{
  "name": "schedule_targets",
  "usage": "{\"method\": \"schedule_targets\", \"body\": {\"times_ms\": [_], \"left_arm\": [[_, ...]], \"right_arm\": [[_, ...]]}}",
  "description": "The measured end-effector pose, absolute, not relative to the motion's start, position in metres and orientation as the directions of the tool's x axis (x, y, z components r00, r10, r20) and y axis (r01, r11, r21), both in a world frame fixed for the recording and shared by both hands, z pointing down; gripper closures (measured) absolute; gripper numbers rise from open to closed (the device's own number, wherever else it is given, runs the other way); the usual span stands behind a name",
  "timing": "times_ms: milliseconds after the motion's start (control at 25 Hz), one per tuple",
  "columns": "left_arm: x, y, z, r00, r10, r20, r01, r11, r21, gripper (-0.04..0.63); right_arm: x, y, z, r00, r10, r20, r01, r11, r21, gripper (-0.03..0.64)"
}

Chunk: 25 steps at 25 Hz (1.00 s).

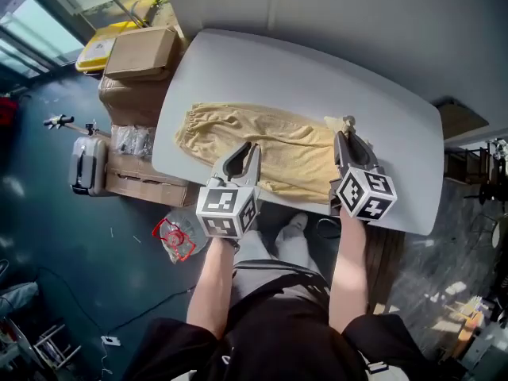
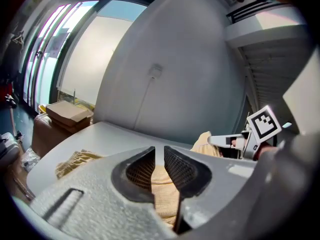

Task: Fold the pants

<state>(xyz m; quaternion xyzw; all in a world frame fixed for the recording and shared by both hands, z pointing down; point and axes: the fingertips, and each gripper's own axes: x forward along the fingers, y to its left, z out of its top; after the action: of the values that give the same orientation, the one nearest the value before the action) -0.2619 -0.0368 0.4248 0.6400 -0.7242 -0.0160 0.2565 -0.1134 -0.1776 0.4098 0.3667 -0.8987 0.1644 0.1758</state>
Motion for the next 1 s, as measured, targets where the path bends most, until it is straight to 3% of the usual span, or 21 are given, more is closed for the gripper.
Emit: {"method": "schedule_targets", "body": {"times_ms": [200, 360, 480, 560, 600, 760, 1000], "left_arm": [[-0.299, 0.0, 0.436, -0.106, -0.916, 0.387, -0.899, 0.254, 0.356, 0.532], [-0.314, 0.022, 0.46, -0.121, -0.897, 0.426, -0.892, 0.287, 0.35, 0.532], [-0.315, 0.03, 0.474, -0.111, -0.89, 0.443, -0.889, 0.289, 0.357, 0.532], [-0.312, 0.031, 0.479, -0.097, -0.889, 0.447, -0.888, 0.28, 0.365, 0.532], [-0.31, 0.031, 0.48, -0.089, -0.891, 0.446, -0.888, 0.274, 0.37, 0.532], [-0.305, 0.023, 0.475, -0.063, -0.903, 0.424, -0.888, 0.245, 0.389, 0.532], [-0.296, 0.015, 0.472, -0.035, -0.914, 0.405, -0.891, 0.212, 0.4, 0.532]], "right_arm": [[-0.18, -0.117, 0.496, -0.676, -0.415, 0.608, -0.602, 0.788, -0.131, 0.537], [-0.194, -0.061, 0.578, -0.568, -0.269, 0.778, -0.502, 0.862, -0.068, 0.535], [-0.196, -0.031, 0.61, -0.524, -0.193, 0.83, -0.422, 0.905, -0.056, 0.497], [-0.199, -0.018, 0.616, -0.538, -0.144, 0.831, -0.387, 0.917, -0.092, 0.401], [-0.201, -0.014, 0.615, -0.555, -0.123, 0.822, -0.375, 0.92, -0.116, 0.389], [-0.211, -0.011, 0.591, -0.672, -0.086, 0.736, -0.355, 0.909, -0.218, 0.424], [-0.202, -0.028, 0.566, -0.726, -0.176, 0.665, -0.403, 0.892, -0.203, 0.452]]}}
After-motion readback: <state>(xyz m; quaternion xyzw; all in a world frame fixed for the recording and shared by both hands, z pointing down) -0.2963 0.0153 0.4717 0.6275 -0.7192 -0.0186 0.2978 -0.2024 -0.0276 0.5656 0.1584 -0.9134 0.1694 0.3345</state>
